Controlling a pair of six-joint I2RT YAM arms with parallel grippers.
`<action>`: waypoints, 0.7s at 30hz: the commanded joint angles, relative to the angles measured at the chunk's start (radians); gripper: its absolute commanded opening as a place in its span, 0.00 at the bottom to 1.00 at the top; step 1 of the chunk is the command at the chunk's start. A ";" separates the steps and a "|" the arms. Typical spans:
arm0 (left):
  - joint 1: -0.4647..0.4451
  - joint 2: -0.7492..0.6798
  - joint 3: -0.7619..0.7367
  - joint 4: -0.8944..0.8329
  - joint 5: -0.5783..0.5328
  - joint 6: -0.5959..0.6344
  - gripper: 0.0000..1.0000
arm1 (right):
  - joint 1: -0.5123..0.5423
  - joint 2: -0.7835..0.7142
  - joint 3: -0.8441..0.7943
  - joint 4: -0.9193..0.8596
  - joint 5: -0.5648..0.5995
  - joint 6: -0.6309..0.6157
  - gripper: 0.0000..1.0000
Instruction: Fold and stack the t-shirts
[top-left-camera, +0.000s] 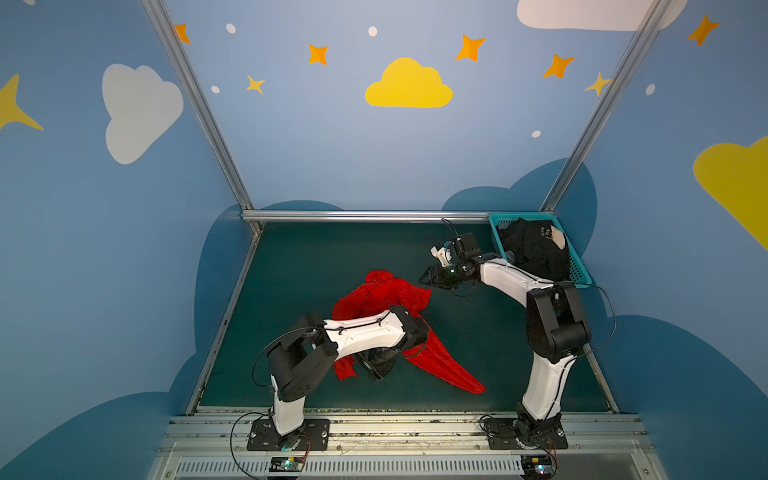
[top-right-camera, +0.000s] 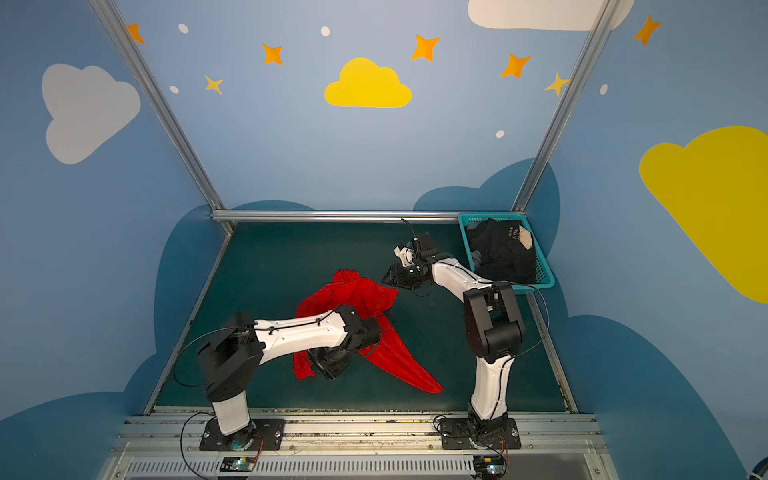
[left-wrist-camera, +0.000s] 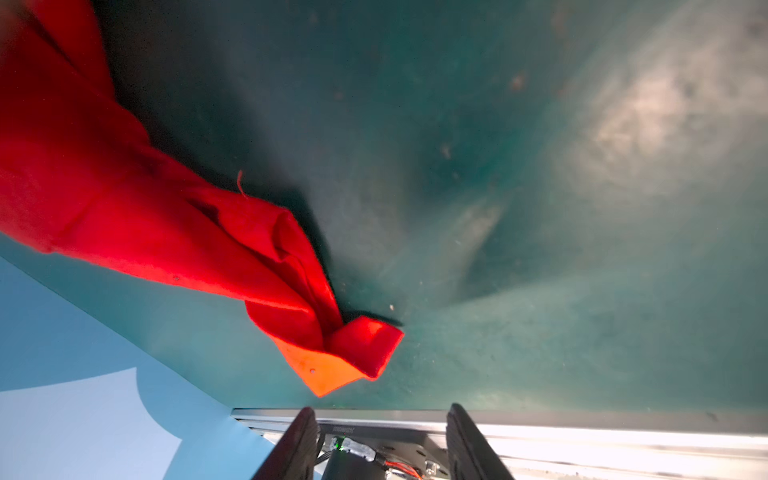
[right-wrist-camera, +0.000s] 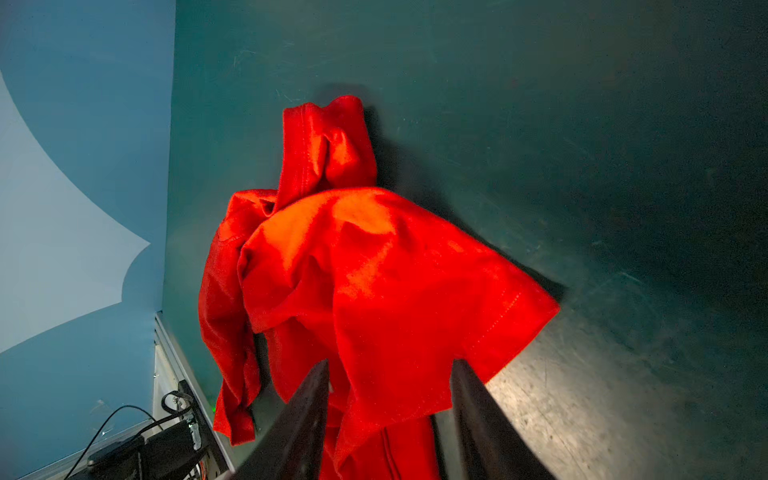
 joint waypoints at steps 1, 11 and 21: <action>0.008 0.003 -0.029 0.024 -0.004 -0.081 0.54 | -0.008 -0.039 -0.013 0.014 -0.017 0.008 0.49; 0.030 0.040 -0.116 0.133 -0.070 -0.243 0.48 | -0.007 -0.048 -0.014 0.007 -0.018 0.011 0.49; 0.030 0.012 -0.176 0.169 -0.038 -0.320 0.51 | -0.007 -0.051 -0.020 0.009 -0.023 0.016 0.49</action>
